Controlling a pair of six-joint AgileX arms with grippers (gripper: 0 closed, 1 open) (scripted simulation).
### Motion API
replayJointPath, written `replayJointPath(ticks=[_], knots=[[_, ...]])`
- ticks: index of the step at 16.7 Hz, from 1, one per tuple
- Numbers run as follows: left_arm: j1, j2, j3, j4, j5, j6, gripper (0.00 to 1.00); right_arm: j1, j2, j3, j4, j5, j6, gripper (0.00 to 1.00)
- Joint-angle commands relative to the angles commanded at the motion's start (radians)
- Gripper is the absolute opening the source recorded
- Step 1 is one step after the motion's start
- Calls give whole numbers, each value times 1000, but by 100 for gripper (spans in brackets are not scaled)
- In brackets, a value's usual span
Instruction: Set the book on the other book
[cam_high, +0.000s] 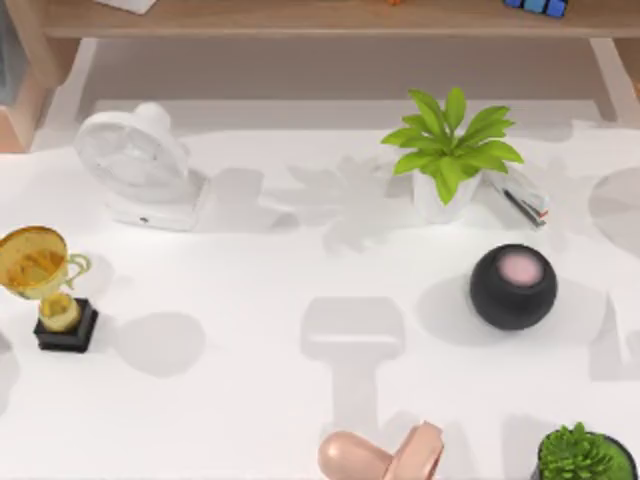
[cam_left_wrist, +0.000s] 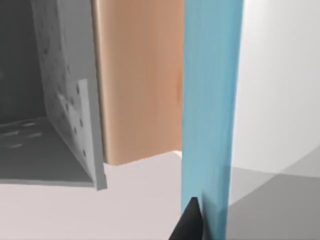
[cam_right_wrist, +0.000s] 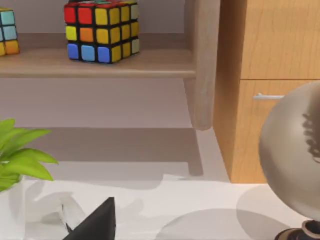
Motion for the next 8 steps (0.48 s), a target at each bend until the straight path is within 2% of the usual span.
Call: replayJointPath(ticks=[8], knots=[[-10, 17, 10, 12, -8, -8, 0, 0, 0, 0, 0, 0, 0, 100]])
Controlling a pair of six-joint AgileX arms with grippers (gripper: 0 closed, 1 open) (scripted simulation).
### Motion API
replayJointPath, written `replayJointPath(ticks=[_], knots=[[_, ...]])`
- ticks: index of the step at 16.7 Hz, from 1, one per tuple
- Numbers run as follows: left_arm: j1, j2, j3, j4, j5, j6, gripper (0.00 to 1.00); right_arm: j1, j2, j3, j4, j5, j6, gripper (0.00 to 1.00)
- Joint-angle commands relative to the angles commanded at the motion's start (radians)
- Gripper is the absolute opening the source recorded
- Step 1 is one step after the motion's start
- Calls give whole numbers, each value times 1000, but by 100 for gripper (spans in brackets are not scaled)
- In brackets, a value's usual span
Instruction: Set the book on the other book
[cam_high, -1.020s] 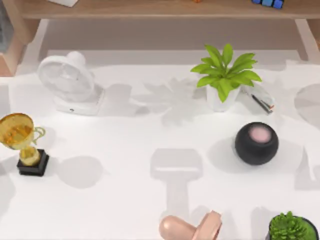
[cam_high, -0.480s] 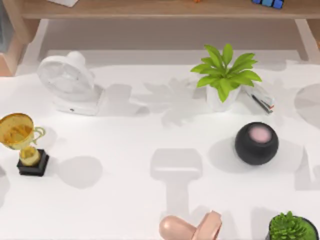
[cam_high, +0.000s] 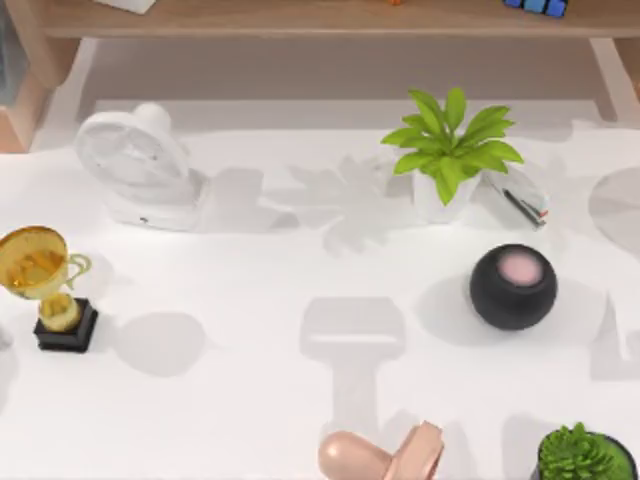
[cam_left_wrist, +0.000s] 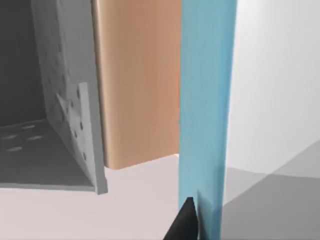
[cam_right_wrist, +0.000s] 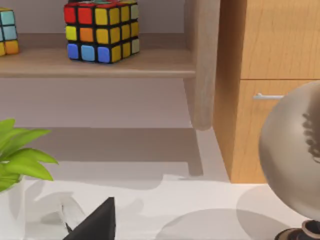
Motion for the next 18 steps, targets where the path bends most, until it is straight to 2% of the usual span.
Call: replayJointPath(ticks=[1, 14, 18], knots=[[0, 0, 0, 0, 0, 0, 0, 0, 0, 0, 0, 0, 0, 100], [0, 0, 0, 0, 0, 0, 98, 0, 0, 0, 0, 0, 0, 100], [0, 0, 0, 0, 0, 0, 100, 0, 0, 0, 0, 0, 0, 100]])
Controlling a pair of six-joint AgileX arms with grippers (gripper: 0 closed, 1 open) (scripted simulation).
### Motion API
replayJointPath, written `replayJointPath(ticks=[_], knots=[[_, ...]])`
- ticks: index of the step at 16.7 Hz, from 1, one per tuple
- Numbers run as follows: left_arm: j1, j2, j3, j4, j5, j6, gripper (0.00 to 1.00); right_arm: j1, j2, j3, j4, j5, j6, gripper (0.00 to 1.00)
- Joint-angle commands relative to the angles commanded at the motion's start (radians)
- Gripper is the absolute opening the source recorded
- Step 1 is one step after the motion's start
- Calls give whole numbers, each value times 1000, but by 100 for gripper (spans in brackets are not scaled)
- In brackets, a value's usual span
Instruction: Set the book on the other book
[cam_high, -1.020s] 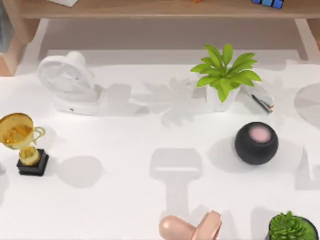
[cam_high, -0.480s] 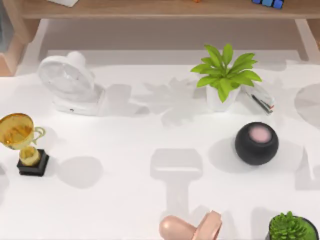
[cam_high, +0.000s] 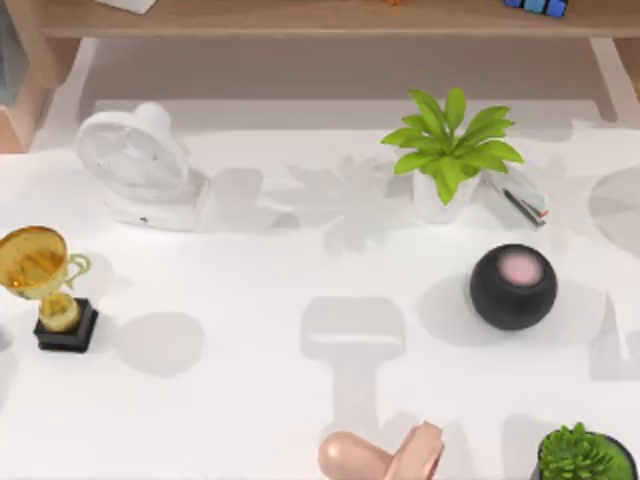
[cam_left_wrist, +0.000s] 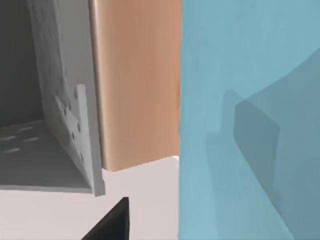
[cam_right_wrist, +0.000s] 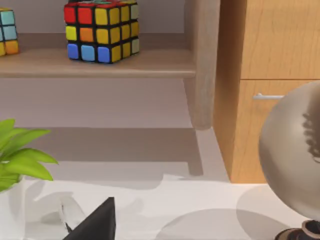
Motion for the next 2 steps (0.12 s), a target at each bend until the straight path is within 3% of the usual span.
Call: replayJointPath(ticks=[2], knots=[[0, 0, 0, 0, 0, 0, 100, 0, 0, 0, 0, 0, 0, 100]])
